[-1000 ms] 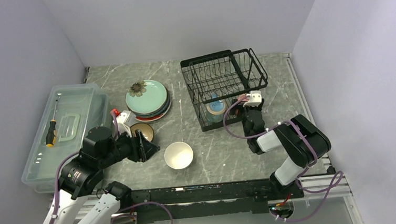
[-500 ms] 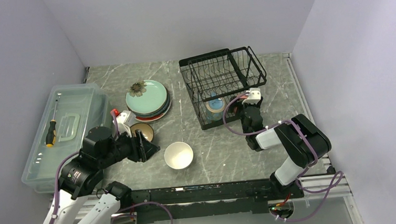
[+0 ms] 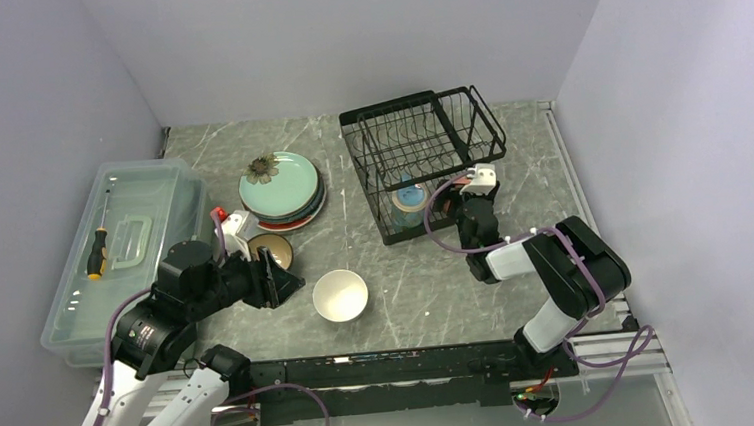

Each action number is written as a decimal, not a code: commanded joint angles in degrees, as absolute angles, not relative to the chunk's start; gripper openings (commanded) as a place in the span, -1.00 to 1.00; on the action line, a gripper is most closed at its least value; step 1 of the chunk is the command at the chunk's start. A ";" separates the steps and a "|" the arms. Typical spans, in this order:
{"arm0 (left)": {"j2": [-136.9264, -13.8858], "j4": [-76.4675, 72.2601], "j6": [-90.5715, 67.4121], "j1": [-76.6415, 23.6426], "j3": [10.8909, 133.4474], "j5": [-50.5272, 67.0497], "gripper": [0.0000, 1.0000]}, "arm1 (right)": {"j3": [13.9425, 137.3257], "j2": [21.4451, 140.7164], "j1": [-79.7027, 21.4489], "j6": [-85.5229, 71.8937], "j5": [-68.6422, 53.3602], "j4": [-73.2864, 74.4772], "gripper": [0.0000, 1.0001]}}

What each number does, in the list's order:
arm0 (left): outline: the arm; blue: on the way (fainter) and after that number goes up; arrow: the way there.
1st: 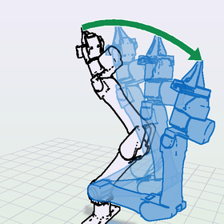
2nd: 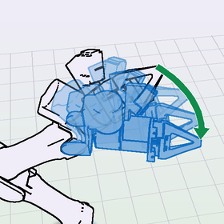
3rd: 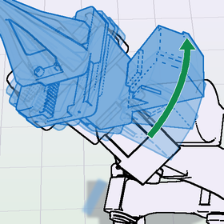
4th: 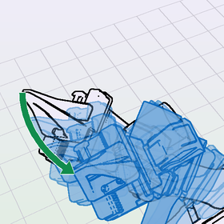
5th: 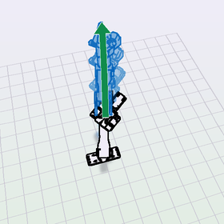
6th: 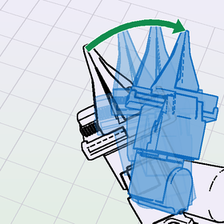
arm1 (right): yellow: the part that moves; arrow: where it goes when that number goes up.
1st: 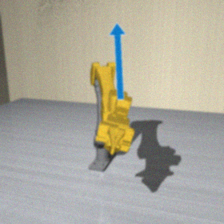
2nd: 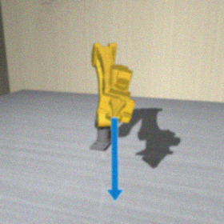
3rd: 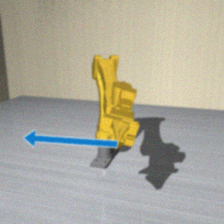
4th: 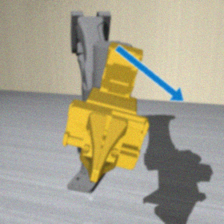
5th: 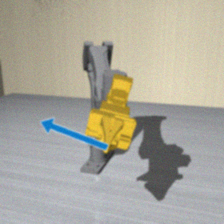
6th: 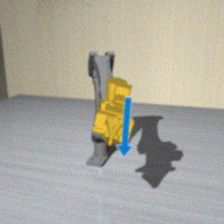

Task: Load the mixed dishes into the dish rack
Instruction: Turn the cup upside down in the dish rack.

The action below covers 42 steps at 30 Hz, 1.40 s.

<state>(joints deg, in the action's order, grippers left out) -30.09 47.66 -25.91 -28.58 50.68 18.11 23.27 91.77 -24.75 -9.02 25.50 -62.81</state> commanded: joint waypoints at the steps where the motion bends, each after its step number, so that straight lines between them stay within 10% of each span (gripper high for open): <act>1: -29.51 45.60 -24.96 -28.39 50.36 18.98 0.11 | 26.09 90.83 -24.67 -9.20 24.19 -55.35 0.60; 42: -29.81 45.80 -24.96 -28.39 50.36 18.55 0.11 | 27.01 97.19 -24.70 -19.64 32.04 -54.08 0.74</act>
<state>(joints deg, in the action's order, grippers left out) -30.09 47.66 -25.93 -28.58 50.46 18.09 26.22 95.44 -25.06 -19.11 30.55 -59.94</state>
